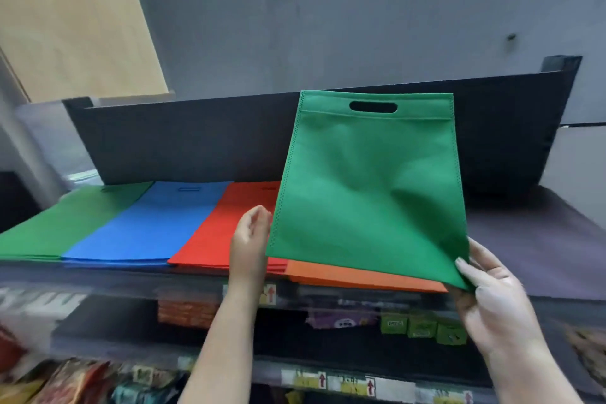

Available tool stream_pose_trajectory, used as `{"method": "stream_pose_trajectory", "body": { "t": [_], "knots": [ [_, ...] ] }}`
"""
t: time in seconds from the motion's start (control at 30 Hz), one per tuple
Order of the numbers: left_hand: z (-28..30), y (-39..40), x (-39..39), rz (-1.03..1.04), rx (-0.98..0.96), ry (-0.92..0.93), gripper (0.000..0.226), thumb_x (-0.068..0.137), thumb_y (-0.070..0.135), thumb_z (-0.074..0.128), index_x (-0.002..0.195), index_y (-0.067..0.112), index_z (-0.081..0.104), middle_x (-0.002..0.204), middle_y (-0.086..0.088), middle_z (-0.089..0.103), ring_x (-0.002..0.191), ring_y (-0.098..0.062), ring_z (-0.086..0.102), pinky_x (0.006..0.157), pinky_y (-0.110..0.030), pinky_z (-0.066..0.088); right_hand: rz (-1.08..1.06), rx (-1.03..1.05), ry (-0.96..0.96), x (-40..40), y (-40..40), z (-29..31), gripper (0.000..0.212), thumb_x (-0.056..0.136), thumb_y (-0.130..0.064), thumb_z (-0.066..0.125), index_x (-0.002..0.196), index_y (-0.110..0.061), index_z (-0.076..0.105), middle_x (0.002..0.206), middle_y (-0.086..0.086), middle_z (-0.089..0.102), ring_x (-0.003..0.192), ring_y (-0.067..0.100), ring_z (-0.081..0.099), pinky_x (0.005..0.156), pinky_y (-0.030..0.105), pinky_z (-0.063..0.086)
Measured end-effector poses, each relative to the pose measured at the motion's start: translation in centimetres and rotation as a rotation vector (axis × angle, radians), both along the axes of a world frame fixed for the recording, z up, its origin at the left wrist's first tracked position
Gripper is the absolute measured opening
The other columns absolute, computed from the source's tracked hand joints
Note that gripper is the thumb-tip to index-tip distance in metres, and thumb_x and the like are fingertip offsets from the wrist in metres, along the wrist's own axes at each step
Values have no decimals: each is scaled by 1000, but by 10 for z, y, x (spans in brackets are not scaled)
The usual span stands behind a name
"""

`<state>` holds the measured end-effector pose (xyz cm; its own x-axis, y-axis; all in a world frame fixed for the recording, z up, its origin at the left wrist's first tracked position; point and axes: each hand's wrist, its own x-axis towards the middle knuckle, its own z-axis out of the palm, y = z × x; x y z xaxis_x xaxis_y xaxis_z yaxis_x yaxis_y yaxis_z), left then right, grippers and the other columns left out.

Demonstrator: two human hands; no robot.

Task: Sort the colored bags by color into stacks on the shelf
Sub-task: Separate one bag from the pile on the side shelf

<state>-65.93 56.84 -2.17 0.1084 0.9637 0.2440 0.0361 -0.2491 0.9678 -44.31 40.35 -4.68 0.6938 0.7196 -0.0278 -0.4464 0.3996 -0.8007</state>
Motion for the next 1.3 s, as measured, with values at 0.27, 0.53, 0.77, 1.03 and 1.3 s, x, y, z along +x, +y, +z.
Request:
{"method": "stream_pose_trajectory", "body": {
  "t": [0.27,0.53,0.77,1.03,1.3],
  "knots": [
    [14,-49,-75,1,-78,-333,55,73,47,67,122,25,57,114,12,69,104,1,62,81,-18,49,304,3,-52,-43,65,-3,43,96,6,39,93,-22,71,88,-4,75,75,7,71,58,19,56],
    [-12,-62,-168,359,-19,-303,44,72,10,72,113,23,60,104,-1,73,97,-19,69,70,-23,56,599,-26,-82,-136,112,-13,39,97,3,38,102,-23,66,92,0,75,70,18,70,54,31,59],
    [-23,-61,-272,668,76,-144,39,79,7,72,104,35,60,97,11,73,92,-11,70,73,-28,54,739,68,-117,-246,153,-9,43,94,10,37,97,-19,69,91,1,75,76,9,70,61,22,57],
    [-27,-37,-401,889,124,86,42,80,12,73,114,29,56,92,21,67,85,4,66,71,-26,55,825,85,-134,-382,203,-10,52,94,9,38,85,-24,76,90,0,75,74,9,70,57,21,56],
    [-33,24,-478,881,199,212,44,81,15,72,113,36,50,82,31,64,83,18,60,63,-4,48,763,45,-178,-458,259,-6,42,95,7,40,96,-22,70,92,-2,75,76,7,70,58,19,56]
  ]
}}
